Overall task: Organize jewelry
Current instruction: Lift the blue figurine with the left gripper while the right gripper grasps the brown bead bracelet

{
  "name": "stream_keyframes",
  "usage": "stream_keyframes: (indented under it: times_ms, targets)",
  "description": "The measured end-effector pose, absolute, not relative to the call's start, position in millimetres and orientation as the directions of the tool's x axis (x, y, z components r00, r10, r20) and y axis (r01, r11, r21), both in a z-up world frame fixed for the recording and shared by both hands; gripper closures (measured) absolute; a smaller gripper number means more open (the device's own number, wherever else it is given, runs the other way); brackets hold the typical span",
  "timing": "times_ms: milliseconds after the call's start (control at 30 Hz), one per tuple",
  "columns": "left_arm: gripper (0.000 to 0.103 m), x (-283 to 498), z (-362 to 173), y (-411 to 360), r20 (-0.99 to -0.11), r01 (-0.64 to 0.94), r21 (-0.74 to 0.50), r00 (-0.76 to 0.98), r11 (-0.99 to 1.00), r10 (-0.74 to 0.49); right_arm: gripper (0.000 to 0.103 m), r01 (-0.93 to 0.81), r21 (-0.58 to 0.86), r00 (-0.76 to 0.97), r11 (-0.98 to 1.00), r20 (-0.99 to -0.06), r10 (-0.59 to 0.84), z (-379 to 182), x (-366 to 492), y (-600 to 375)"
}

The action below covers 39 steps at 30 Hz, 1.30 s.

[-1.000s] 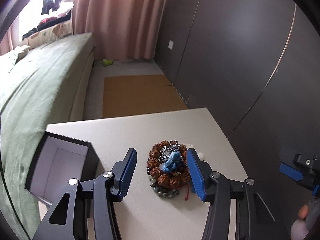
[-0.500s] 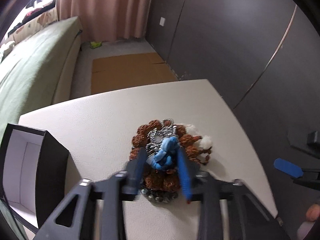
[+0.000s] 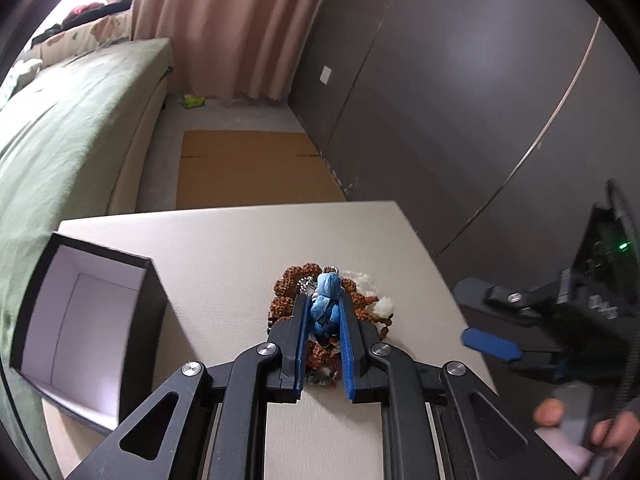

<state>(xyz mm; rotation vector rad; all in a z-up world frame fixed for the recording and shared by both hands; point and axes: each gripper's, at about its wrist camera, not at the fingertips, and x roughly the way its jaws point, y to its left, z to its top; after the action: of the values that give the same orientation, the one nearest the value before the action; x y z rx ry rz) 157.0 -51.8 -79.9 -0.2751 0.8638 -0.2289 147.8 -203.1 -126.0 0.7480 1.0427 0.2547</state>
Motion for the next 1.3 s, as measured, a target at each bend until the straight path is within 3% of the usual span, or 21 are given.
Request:
stream_keyframes:
  times_ms: [133, 400, 600, 767, 1067, 1133, 1300]
  targets:
    - [0.088, 150, -73, -36, -0.704, 0.059, -0.344, 0.644, 0.937, -0.299, 0.020, 0.138, 0.658, 0.488, 0.741, -0.696, 0.527, -129, 152, -195]
    - [0.088, 141, -62, -12, -0.686, 0.024, -0.364, 0.669, 0.931, -0.286, 0.035, 0.142, 0.675, 0.398, 0.724, -0.709, 0.582, -155, 164, -165]
    - [0.088, 136, -50, 8, -0.659, 0.023, -0.406, 0.685, 0.914, -0.310, 0.036, 0.143, 0.709, 0.344, 0.690, -0.689, 0.637, -170, 169, -142]
    - [0.088, 129, -46, 24, -0.653, -0.003, -0.403, 0.701, 0.915, -0.285, 0.036, 0.137, 0.744, 0.332, 0.655, -0.657, 0.677, -175, 169, -128]
    - [0.088, 122, -41, 53, -0.639, -0.049, -0.421, 0.724, 0.906, -0.258, 0.036, 0.152, 0.862, 0.316, 0.483, -0.505, 0.803, -182, 166, -101]
    - [0.088, 120, -40, 58, -0.638, -0.055, -0.423, 0.727, 0.904, -0.254, 0.039, 0.182, 0.855, 0.326, 0.486, -0.519, 0.791, -191, 167, -96]
    - [0.088, 119, -39, 66, -0.636, -0.068, -0.424, 0.732, 0.903, -0.244, 0.058, 0.264, 0.876, 0.368, 0.404, -0.479, 0.797, -213, 168, -101]
